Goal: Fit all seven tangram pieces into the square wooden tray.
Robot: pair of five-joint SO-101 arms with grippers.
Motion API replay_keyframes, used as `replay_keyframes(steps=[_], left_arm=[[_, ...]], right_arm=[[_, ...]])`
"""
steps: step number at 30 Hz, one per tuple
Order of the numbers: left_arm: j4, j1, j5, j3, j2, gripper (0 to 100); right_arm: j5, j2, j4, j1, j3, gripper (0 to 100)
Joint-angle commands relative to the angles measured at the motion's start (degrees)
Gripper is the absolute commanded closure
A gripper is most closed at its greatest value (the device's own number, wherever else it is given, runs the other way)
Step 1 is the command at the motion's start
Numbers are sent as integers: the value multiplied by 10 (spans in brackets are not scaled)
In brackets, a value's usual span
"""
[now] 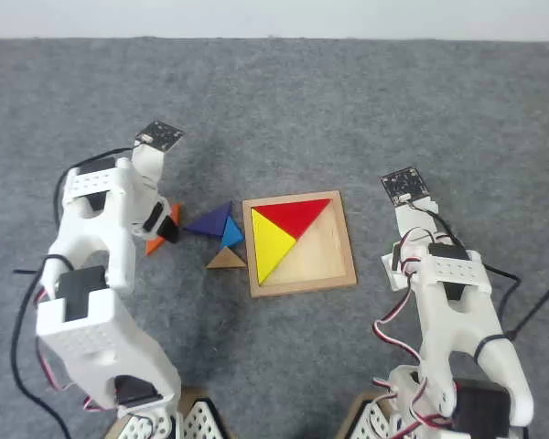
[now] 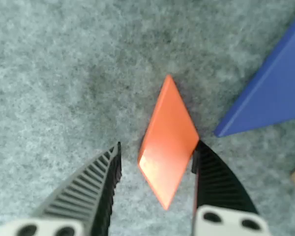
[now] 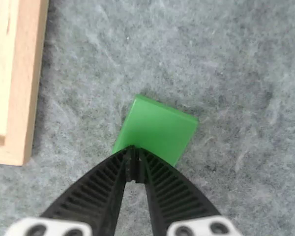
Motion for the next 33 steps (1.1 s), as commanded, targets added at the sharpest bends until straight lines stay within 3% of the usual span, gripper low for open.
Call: replay_keyframes(steps=[1, 6, 11, 18, 23, 33], left_arm=[[6, -14, -39, -21, -2, 847], [37, -8, -62, -22, -3, 885], [142, 17, -67, -23, -8, 940], [172, 27, -90, -13, -23, 937], [171, 34, -92, 40, -124, 880], [135, 128, -95, 243, -355, 874]], right_arm=[[9, -4, -10, 4, -1, 990], [9, -3, -10, 4, -1, 990], [9, -3, -10, 3, -1, 990], [9, -1, -21, 3, -1, 990], [9, 0, -22, 3, -1, 990], [9, 0, -22, 3, -1, 990]])
